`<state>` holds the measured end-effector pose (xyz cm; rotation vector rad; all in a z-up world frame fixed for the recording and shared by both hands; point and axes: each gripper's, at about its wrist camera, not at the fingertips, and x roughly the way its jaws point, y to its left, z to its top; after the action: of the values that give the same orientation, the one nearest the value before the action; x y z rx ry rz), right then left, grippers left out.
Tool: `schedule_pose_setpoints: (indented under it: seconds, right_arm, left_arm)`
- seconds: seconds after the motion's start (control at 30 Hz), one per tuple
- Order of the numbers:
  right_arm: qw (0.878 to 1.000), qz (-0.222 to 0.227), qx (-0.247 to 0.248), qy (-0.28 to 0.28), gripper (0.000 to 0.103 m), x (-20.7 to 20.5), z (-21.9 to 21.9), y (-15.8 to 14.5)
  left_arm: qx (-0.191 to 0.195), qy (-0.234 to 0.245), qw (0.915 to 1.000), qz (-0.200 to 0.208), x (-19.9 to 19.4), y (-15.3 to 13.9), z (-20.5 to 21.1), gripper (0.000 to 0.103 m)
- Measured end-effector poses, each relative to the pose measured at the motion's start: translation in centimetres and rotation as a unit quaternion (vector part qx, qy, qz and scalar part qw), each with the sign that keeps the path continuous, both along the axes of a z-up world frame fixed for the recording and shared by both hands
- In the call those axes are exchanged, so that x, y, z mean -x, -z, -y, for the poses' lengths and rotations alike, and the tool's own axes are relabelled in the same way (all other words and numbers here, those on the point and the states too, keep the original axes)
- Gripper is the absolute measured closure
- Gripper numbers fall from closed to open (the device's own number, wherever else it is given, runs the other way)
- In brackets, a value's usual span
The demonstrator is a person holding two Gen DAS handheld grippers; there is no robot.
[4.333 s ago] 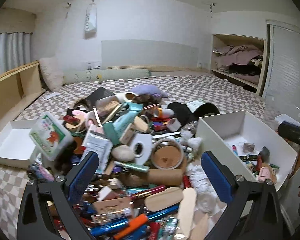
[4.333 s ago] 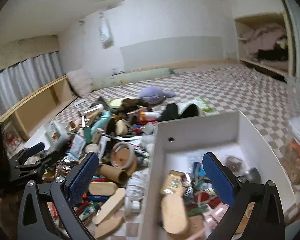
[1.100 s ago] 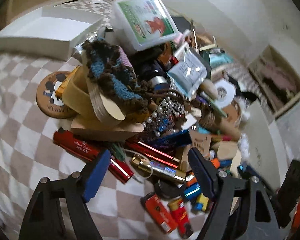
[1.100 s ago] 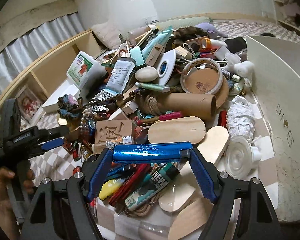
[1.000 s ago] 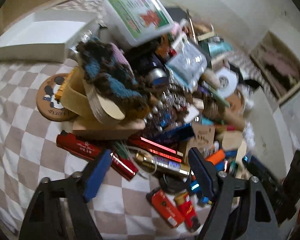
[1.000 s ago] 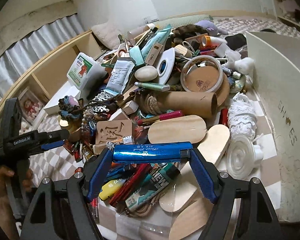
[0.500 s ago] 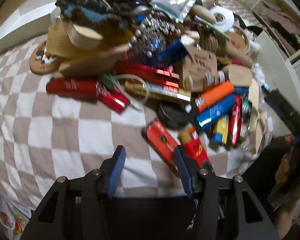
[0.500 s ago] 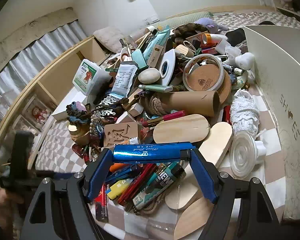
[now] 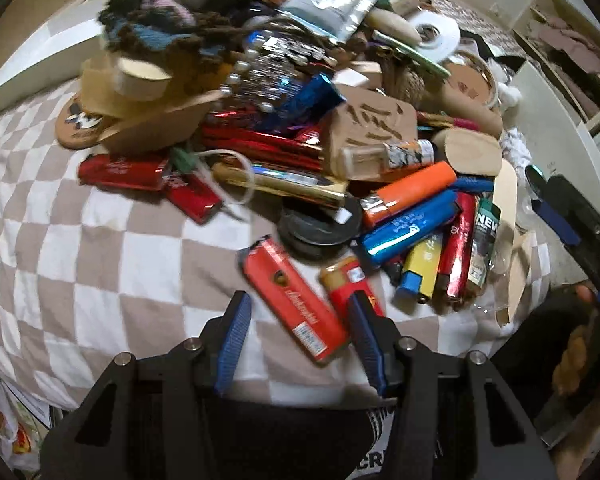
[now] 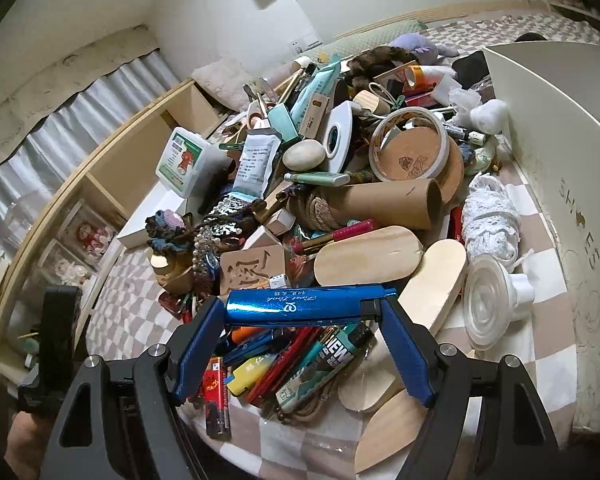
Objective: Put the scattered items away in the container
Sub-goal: 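Grasp the red Lamborghini lighter with the left tool while the right tool holds the blue lighter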
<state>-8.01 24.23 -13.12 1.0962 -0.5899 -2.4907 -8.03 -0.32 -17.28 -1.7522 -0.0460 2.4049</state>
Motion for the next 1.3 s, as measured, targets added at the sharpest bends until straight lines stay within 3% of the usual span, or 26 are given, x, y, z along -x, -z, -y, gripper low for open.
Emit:
schedule_pose_setpoints:
  seconds: [0.13,0.27,0.33,0.73,0.9,1.07,1.13,1.3]
  right_arm:
    - [1.000,0.006,0.002,0.001,0.023,0.1,-0.1,0.3]
    - [1.000,0.004,0.003,-0.003,0.023,0.1,0.0,0.2]
    - [1.000,0.004,0.002,-0.005,0.023,0.1,0.1,0.2]
    - [1.000,0.003,0.000,-0.004,0.023,0.0,0.0,0.2]
    - [1.000,0.005,-0.004,-0.008,0.023,0.1,0.4,0.3]
    - [1.000,0.006,-0.007,-0.014,0.023,0.1,0.7,0.4]
    - [1.000,0.005,-0.008,-0.015,0.023,0.0,0.8,0.4]
    - [1.000,0.003,-0.004,-0.012,0.023,-0.1,0.6,0.2]
  left_arm:
    - [0.015,0.011,0.9997,-0.016,-0.4,0.0,-0.6,0.053]
    - [-0.012,-0.006,0.9998,-0.017,-0.8,-0.1,0.9,0.071]
    - [-0.025,-0.017,0.9994,-0.018,-1.0,-0.2,1.8,0.073]
    - [-0.041,-0.035,0.9973,-0.051,-1.5,-0.9,1.3,0.080]
    - [-0.004,-0.025,0.9992,-0.030,-0.5,0.2,-0.5,0.079]
    - [0.100,0.021,0.9944,-0.025,-0.6,1.5,-3.5,0.076]
    - [0.117,0.031,0.9921,-0.032,-0.8,1.6,-4.0,0.078]
    - [0.053,0.001,0.9979,-0.038,-1.1,0.7,-2.0,0.081]
